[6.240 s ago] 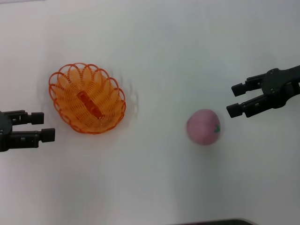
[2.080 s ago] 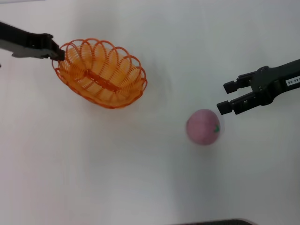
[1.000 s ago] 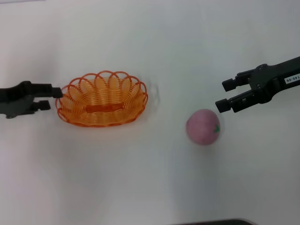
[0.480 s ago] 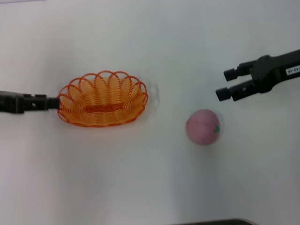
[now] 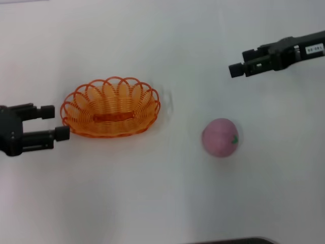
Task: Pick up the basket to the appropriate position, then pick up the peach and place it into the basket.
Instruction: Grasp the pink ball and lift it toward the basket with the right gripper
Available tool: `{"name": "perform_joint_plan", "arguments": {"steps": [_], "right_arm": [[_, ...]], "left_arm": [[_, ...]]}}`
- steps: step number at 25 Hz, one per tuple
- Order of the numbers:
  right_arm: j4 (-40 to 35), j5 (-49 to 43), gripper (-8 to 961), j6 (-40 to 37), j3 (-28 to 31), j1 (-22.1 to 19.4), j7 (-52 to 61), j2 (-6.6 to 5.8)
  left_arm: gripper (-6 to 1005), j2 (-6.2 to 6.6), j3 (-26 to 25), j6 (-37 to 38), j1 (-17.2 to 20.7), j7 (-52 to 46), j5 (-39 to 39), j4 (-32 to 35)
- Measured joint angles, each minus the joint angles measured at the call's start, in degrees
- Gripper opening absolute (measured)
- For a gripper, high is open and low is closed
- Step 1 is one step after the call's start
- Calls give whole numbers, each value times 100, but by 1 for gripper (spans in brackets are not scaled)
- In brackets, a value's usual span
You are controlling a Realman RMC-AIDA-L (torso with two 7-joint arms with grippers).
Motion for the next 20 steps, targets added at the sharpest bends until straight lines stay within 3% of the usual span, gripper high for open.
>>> {"name": "perform_joint_plan", "arguments": {"steps": [6, 9, 13, 14, 15, 17, 20], "right_arm": [[-575, -489, 950, -419, -772, 264, 524, 55], [-666, -960, 950, -512, -1035, 472, 654, 123], [-590, -1481, 950, -317, -1409, 666, 770, 270], [-570, -1607, 950, -175, -1647, 684, 797, 374], [-570, -1607, 949, -175, -1647, 684, 797, 374], [-552, -1734, 948, -40, -1888, 689, 814, 491], [-394, -1795, 946, 170, -2235, 722, 914, 550]], "left_arm": [[742, -11, -7, -43, 143, 33, 154, -13], [878, -16, -26, -89, 163, 36, 169, -69], [874, -16, 2, -253, 153, 40, 195, -235], [873, -16, 13, -286, 148, 40, 197, -273], [872, -15, 20, -318, 142, 41, 199, -316], [871, -15, 24, -354, 128, 42, 201, -373], [870, -15, 25, -403, 107, 43, 202, -412]]}}
